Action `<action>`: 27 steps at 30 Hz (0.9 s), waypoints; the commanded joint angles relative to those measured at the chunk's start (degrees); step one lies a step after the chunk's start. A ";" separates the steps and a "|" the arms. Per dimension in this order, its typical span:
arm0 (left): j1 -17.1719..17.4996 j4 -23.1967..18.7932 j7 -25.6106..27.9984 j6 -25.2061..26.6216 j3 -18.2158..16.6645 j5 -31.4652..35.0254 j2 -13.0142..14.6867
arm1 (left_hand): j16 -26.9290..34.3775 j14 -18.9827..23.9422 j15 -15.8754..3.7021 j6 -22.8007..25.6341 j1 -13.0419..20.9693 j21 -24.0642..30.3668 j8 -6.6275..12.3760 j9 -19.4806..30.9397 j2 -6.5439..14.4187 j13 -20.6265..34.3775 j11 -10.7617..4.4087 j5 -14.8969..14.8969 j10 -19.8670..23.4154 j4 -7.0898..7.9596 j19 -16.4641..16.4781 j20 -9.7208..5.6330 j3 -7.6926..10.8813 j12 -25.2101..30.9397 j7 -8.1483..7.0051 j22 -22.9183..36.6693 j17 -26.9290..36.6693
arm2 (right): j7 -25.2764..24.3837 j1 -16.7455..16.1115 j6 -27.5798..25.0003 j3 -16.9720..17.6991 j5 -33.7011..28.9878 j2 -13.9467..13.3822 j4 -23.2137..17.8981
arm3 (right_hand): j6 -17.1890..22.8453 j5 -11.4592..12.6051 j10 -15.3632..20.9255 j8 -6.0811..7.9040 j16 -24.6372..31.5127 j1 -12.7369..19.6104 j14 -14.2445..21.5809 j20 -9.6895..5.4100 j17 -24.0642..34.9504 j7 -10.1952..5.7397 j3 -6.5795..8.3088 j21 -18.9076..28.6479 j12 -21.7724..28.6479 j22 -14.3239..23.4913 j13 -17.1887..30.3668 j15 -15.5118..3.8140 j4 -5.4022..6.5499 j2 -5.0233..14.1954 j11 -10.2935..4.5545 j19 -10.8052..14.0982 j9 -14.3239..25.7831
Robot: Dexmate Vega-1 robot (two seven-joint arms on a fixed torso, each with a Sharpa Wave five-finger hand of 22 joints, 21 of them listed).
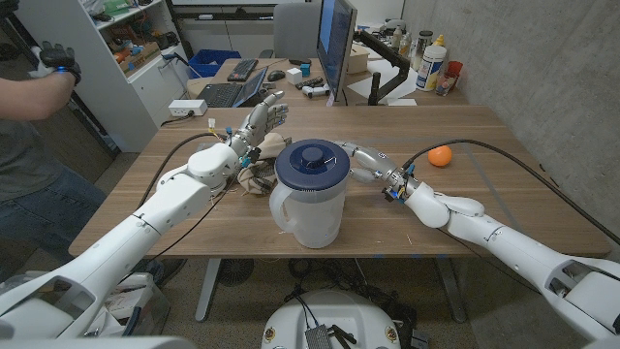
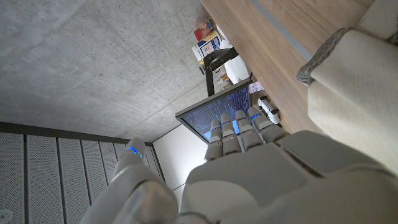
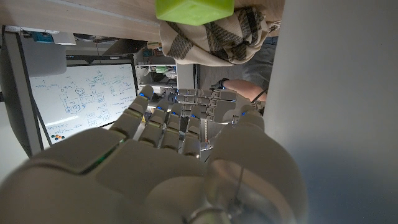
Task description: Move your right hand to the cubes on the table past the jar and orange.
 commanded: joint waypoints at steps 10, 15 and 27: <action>0.16 -1.10 0.18 0.25 -0.24 0.12 0.43 | 0.23 0.57 -0.01 0.81 0.69 -0.32 0.24 0.33 -0.04 0.06 0.13 0.42 0.51 0.20 0.52 -0.67 -0.31 0.23 0.11 0.18 0.21 | -0.03 3.48 -2.95 -4.57 -3.99 -0.85 -0.65 | 0.13 0.32 -0.15 -0.35 -0.12 1.07 -0.26 1.38 0.32 -0.49 0.03 -0.06 -0.50 0.15 0.33 0.81 -0.66 0.14 0.39 -0.07 0.22; 0.05 -1.96 -0.04 0.42 -0.22 0.16 0.66 | 0.24 0.60 -0.02 0.78 0.70 -0.38 0.21 0.33 -0.03 0.06 0.16 0.44 0.52 0.21 0.54 -0.65 -0.34 0.23 0.04 0.18 0.22 | 0.49 3.69 -3.99 -5.30 -4.54 -1.04 -1.23 | -0.07 0.29 -0.24 -0.46 -0.21 1.16 -0.59 1.69 0.33 -0.52 0.02 -0.09 -0.53 0.15 0.34 1.15 -0.74 0.07 0.51 -0.17 0.22; 1.01 -5.75 -0.06 0.92 -1.03 0.26 2.33 | 0.22 0.58 -0.05 0.92 0.75 -0.57 0.24 0.34 0.00 0.07 0.24 0.52 0.51 0.22 0.61 -0.59 -0.46 0.22 0.05 0.19 0.22 | 3.43 3.58 -6.62 -6.35 -4.15 -1.67 -3.38 | -0.42 0.23 -0.68 -0.65 -0.19 1.22 -0.87 2.51 0.37 -0.41 -0.05 -0.18 -0.67 0.16 0.37 1.55 -0.80 -0.08 0.54 -0.47 0.23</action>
